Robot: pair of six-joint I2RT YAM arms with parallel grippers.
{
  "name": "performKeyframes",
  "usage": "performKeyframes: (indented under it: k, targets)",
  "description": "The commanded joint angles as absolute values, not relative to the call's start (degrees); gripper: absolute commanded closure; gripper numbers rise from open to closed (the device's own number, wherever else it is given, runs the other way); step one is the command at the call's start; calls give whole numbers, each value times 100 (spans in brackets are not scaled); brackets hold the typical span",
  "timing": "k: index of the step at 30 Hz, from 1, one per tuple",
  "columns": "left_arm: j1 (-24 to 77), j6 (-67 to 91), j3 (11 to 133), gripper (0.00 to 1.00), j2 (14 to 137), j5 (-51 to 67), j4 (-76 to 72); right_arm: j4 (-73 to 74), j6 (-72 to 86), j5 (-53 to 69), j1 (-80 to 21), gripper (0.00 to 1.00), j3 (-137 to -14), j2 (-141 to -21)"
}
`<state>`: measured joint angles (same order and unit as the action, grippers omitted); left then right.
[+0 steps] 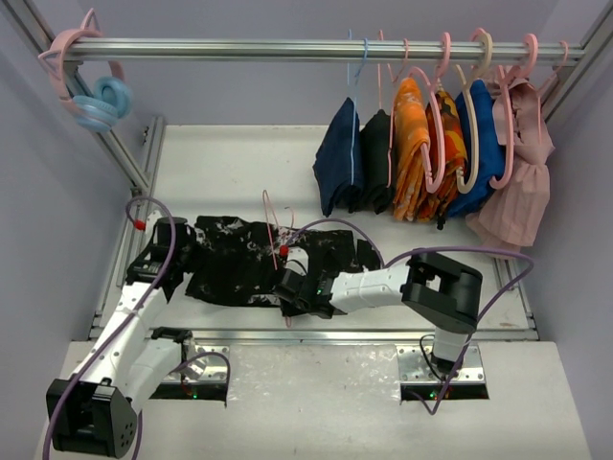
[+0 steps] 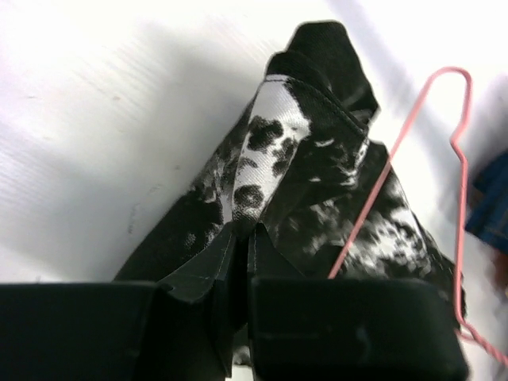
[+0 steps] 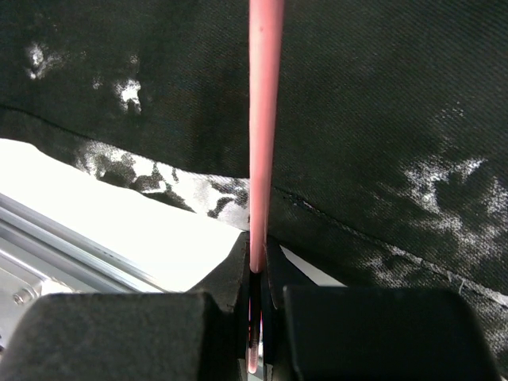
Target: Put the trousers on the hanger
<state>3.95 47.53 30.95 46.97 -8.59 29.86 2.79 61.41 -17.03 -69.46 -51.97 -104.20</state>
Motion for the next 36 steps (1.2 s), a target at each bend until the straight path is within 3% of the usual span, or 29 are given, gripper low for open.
performKeyframes:
  k: [1, 8, 14, 24, 30, 34, 36]
  targets:
    - [434, 4445, 3405, 100, 4718, 140, 2725, 494, 6168, -1513, -7047, 100, -5238, -10663]
    - [1614, 5332, 3466, 100, 4638, 466, 2159, 181, 6895, -1823, -7355, 100, -5011, -10559]
    - [2703, 5811, 3573, 100, 5852, 432, 1464, 101, 6761, -2234, -7460, 100, -4656, -10140]
    - [3287, 6084, 3946, 100, 7760, 1105, 132, -334, 6451, -2095, -7488, 100, -3841, -9631]
    - [3897, 5929, 4853, 100, 9086, 1698, -276, -521, 6674, -2149, -7530, 100, -3383, -9555]
    - [4061, 5918, 4737, 100, 9267, 1609, -447, -475, 6798, -2380, -7509, 100, -3157, -9296]
    - [4064, 5847, 4718, 88, 9240, 1526, -420, -512, 6788, -2398, -7483, 100, -3107, -9228]
